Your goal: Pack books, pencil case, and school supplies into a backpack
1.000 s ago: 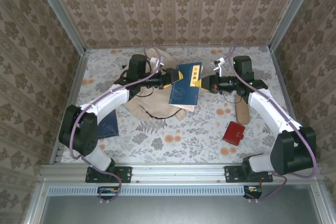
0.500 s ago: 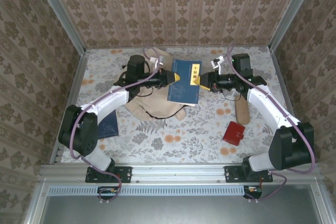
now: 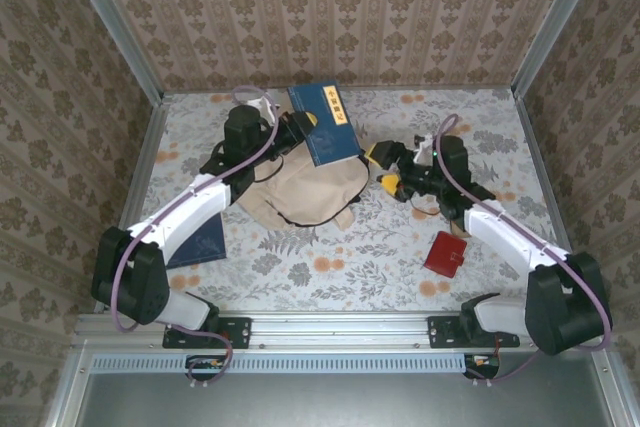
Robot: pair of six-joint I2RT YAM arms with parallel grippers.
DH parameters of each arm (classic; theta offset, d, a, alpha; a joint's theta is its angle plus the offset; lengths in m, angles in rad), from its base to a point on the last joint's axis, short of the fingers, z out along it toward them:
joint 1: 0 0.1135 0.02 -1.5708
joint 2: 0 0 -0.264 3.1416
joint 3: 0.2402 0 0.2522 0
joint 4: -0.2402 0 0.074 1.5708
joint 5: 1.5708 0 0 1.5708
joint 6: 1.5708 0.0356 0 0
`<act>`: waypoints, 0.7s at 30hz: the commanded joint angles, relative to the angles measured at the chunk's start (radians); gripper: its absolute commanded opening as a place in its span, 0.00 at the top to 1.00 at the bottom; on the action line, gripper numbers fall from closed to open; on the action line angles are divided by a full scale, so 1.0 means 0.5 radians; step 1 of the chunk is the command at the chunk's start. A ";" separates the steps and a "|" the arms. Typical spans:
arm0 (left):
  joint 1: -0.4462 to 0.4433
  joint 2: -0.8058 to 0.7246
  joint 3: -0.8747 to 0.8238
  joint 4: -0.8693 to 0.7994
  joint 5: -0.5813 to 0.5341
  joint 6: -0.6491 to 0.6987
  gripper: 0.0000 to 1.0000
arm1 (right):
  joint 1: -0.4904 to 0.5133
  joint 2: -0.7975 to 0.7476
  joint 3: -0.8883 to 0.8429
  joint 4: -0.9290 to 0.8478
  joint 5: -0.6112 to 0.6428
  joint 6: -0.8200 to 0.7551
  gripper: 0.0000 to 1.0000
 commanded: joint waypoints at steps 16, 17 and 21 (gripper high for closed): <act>-0.046 -0.080 -0.119 0.350 -0.438 -0.432 0.92 | 0.429 0.759 0.296 1.397 0.487 1.032 0.10; -0.046 -0.077 -0.132 0.376 -0.445 -0.460 0.92 | 0.429 0.775 0.299 1.427 0.498 1.041 0.12; -0.034 -0.081 -0.177 0.472 -0.446 -0.548 0.92 | 0.426 0.805 0.287 1.472 0.557 1.091 0.17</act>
